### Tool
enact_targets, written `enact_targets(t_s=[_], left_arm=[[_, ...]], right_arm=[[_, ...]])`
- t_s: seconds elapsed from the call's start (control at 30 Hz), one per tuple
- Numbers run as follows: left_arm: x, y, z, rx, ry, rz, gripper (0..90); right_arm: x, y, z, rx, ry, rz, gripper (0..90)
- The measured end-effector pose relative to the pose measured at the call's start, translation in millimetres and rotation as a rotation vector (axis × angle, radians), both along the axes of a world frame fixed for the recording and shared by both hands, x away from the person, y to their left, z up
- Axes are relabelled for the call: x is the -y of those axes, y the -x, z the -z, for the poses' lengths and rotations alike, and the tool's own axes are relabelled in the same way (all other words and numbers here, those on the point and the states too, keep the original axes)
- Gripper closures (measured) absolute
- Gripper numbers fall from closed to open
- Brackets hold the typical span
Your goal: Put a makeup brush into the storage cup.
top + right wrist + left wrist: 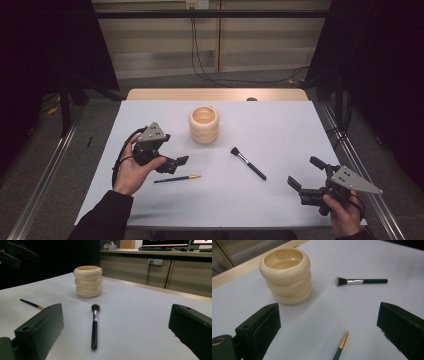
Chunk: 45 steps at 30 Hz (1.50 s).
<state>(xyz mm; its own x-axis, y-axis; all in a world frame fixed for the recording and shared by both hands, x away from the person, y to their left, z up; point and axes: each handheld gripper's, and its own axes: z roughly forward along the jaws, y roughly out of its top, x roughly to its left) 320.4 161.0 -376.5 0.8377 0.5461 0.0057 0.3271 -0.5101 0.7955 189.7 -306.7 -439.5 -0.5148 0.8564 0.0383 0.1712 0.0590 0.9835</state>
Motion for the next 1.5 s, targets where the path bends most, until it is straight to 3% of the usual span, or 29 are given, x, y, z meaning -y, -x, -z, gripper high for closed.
enact_targets(t_s=[0.07, 0.3, 0.33, 0.37, 0.43, 0.53, 0.57, 0.67, 0.83, 0.9, 0.93, 1.0, 1.3, 1.37, 1.43, 1.5], left_arm=[[1.5, -1.3, 0.4, 0.009, -0.024, 0.009, 5.1], [5.6, -6.3, 7.0, -0.032, -0.142, 0.043, 4.9], [7.2, -6.4, 9.2, -0.04, -0.126, 0.041, 5.0], [6.9, -7.4, 8.9, -0.042, -0.161, 0.054, 5.0], [8.1, -8.2, 10.2, -0.067, -0.167, 0.058, 6.3], [11.1, -10.6, 14.2, -0.073, -0.176, 0.055, 8.6], [10.7, -12.3, 14.2, -0.077, -0.21, 0.072, 8.9], [13.3, -13.5, 18.6, -0.091, -0.211, 0.065, 9.0], [13.9, -17.8, 24.3, -0.102, -0.283, 0.104, 5.5], [14.1, -18.6, 25.6, -0.115, -0.283, 0.114, 5.4], [14.1, -21.0, 27.0, -0.129, -0.314, 0.151, 5.2], [15.9, -21.1, 29.6, -0.149, -0.328, 0.173, 5.4], [28.0, -20.9, 39.7, -0.199, -0.407, 0.216, 5.0], [30.8, -19.2, 43.7, -0.21, -0.423, 0.22, 6.0], [31.9, -18.7, 44.6, -0.204, -0.435, 0.261, 7.7], [33.4, -16.7, 46.6, -0.193, -0.437, 0.287, 15.2]], right_arm=[[0.0, 0.0, -0.1, 0.001, 0.001, 0.003, 0.0], [0.1, -0.3, 0.2, 0.009, 0.008, 0.007, 0.0], [0.0, -0.3, 0.2, 0.008, 0.007, 0.007, 0.0], [-0.1, -0.3, 0.2, 0.008, 0.008, 0.008, 0.0], [-0.3, -0.4, 0.4, 0.004, 0.005, 0.006, 0.0], [0.0, -0.3, 0.3, 0.007, 0.006, 0.01, 0.0], [0.1, -0.2, 0.3, 0.007, 0.009, 0.013, 0.0], [0.5, 0.0, 0.1, 0.008, 0.013, 0.019, 0.0], [0.3, -0.2, 0.3, 0.011, 0.011, 0.015, 0.0], [0.2, -0.2, 0.4, 0.009, 0.01, 0.016, 0.0], [0.2, -0.2, 0.4, 0.01, 0.01, 0.016, 0.0], [0.2, -0.4, 0.6, 0.01, 0.014, 0.012, 0.0], [0.5, -0.4, 1.0, 0.001, 0.016, 0.016, 0.0], [0.5, -0.4, 1.0, -0.001, 0.017, 0.016, 0.0], [0.6, -0.4, 1.1, -0.002, 0.018, 0.015, 0.0], [0.1, -0.7, 1.1, -0.002, 0.016, 0.022, 0.0]])
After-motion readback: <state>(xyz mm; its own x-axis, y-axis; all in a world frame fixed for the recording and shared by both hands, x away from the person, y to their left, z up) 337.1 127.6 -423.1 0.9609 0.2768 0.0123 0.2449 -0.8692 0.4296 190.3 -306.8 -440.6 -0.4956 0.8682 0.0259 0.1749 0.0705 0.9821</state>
